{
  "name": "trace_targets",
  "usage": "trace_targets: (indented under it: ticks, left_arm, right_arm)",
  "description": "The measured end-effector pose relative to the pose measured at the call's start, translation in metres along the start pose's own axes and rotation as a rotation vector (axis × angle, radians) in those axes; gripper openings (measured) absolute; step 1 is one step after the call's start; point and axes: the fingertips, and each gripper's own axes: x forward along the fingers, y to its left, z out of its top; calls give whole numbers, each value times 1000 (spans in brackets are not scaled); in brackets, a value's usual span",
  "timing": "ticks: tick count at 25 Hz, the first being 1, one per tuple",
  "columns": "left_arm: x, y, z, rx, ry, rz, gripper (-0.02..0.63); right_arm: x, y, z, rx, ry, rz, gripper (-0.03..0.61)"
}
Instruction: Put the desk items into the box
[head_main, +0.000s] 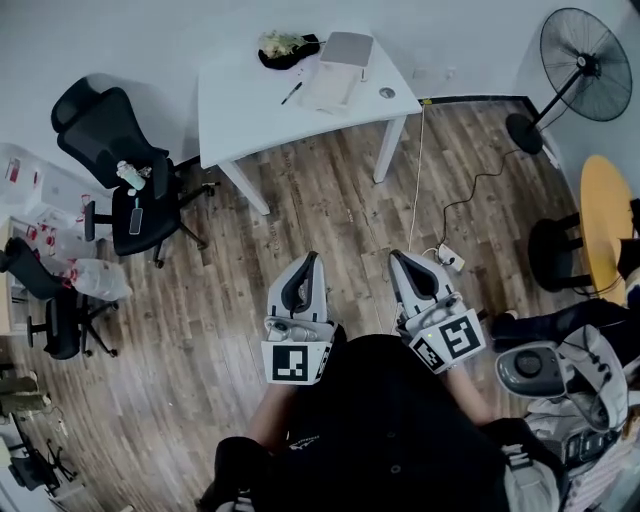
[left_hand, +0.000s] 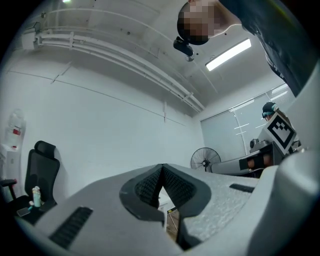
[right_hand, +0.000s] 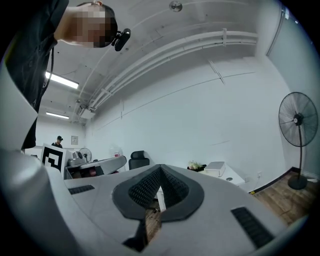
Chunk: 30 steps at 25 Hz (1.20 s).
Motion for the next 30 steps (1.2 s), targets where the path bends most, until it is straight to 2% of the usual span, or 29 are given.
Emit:
trace_targets:
  ticks: [8, 17, 26, 30]
  left_arm:
    - [30, 75, -8, -17, 15, -13, 6]
    - [32, 161, -23, -13, 52, 39, 6]
    - [45, 189, -33, -20, 65, 73, 6]
    - [52, 201, -34, -13, 59, 120, 6]
  right_arm:
    - [83, 10, -6, -2, 17, -11, -2]
    - [160, 29, -17, 23, 22, -2, -2]
    - [197, 28, -28, 33, 65, 26, -2]
    - [216, 19, -32, 44, 65, 61, -2]
